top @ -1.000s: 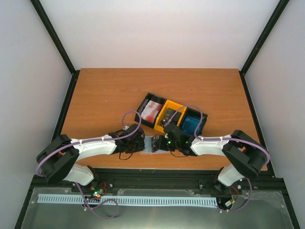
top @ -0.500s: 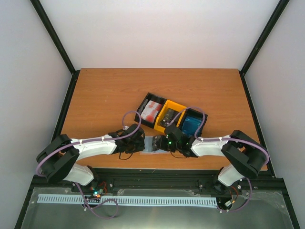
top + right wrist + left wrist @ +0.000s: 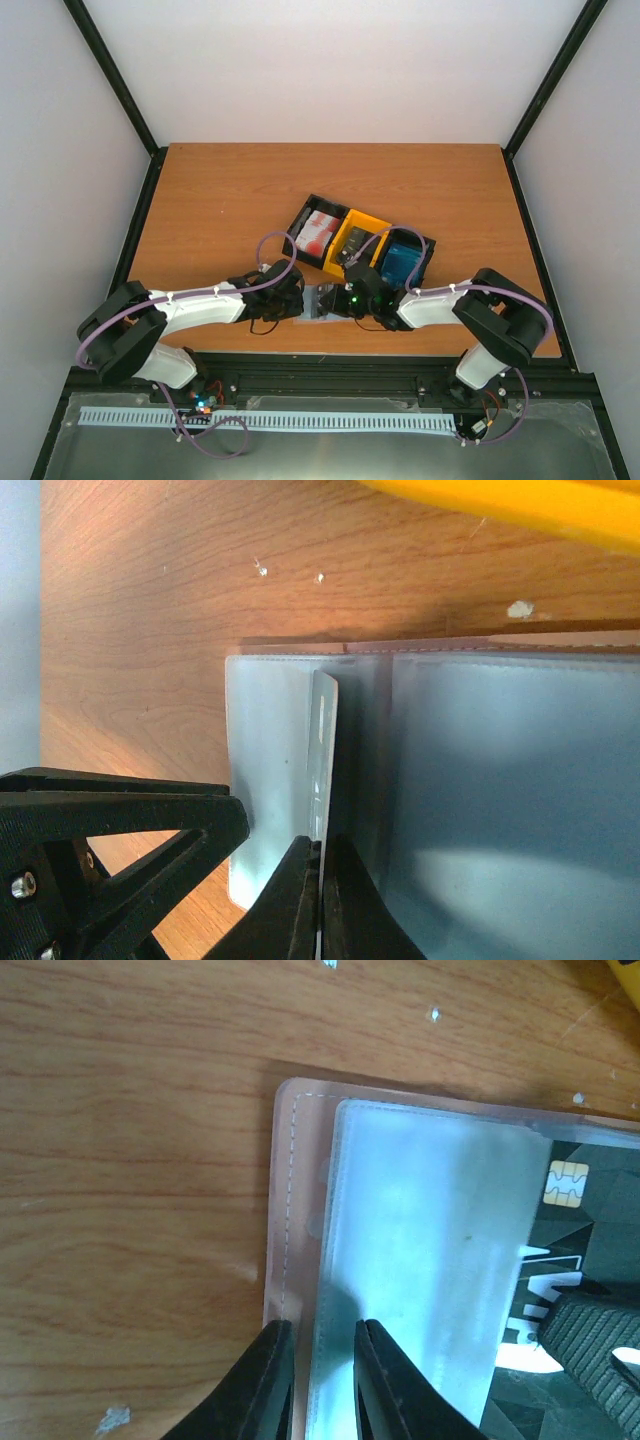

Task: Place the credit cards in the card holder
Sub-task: Insert the credit card into the card holder.

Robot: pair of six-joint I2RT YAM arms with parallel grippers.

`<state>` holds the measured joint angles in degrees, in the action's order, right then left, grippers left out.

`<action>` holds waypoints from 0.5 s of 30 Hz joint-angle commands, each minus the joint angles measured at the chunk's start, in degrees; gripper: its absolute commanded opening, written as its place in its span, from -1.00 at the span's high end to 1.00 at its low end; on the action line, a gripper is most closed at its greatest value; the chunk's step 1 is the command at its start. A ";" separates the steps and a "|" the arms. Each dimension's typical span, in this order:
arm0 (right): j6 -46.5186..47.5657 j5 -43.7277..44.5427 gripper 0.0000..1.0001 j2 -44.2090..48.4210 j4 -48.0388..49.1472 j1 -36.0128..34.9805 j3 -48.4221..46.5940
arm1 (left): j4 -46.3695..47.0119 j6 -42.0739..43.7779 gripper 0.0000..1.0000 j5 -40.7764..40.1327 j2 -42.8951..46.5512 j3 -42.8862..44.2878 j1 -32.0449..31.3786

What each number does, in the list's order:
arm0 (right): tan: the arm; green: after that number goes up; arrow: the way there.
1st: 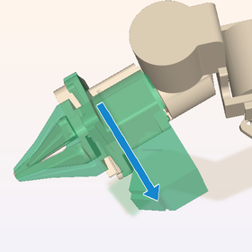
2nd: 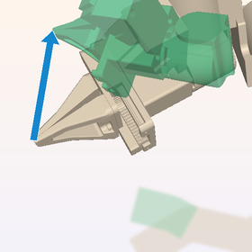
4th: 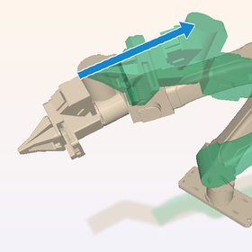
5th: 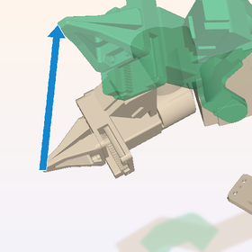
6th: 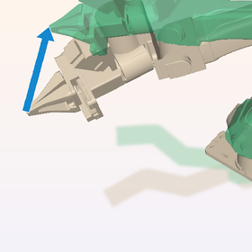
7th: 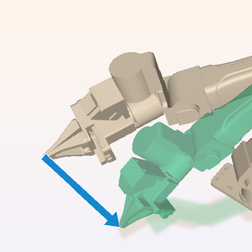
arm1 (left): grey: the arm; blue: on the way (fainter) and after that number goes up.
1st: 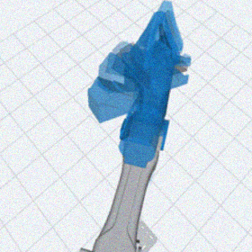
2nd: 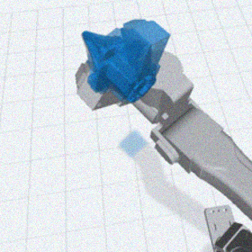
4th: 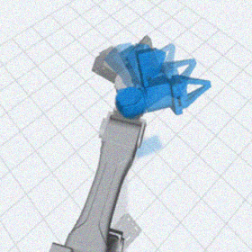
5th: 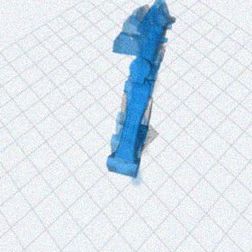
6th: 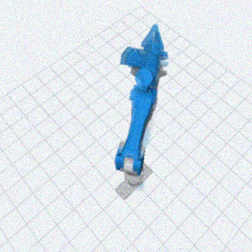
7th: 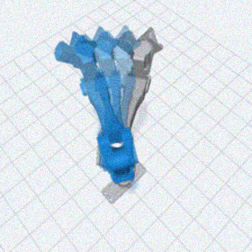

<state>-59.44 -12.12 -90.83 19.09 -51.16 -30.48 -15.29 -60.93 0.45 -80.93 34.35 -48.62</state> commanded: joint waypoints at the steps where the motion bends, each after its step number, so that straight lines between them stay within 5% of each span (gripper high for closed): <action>1: -0.66 -2.61 0.94 -2.51 -1.32 -0.82 1.41 | -2.07 -0.29 0.60 0.09 -2.69 -0.09 0.06; 15: 2.15 1.46 0.68 -1.70 -5.28 -2.09 -0.77 | -2.31 -0.51 0.58 0.00 -2.30 -0.16 0.11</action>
<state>-58.85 -12.67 -92.95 20.05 -51.51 -30.55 -15.59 -60.93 0.45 -81.06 34.61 -48.62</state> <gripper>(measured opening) 0.139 0.208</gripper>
